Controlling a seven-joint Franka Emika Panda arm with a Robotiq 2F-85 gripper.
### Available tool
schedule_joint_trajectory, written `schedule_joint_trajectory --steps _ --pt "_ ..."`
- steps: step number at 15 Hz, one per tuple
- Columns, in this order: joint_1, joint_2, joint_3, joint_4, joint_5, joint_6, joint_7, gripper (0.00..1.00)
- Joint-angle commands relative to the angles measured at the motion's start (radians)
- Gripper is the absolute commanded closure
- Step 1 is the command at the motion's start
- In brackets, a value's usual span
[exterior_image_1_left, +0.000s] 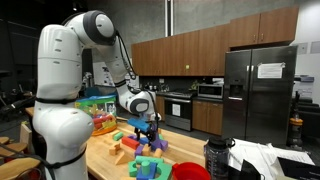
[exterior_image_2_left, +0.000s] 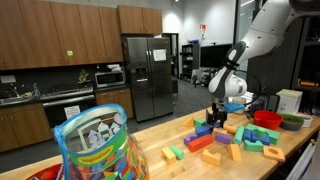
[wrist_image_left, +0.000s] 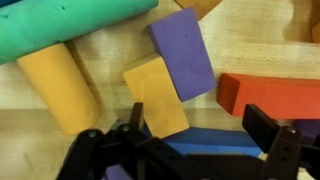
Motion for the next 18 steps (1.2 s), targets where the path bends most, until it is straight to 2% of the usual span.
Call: schedule_joint_trajectory --steps 1,5,11,18 --pt "0.003 -0.001 -0.003 0.001 -0.001 -0.002 0.002 0.00" --pt "0.004 0.001 -0.003 0.001 -0.005 0.005 0.005 0.00" --pt "0.015 0.005 -0.019 -0.005 -0.144 0.103 0.077 0.00" --pt "0.012 0.022 -0.047 -0.007 -0.246 0.114 0.180 0.00"
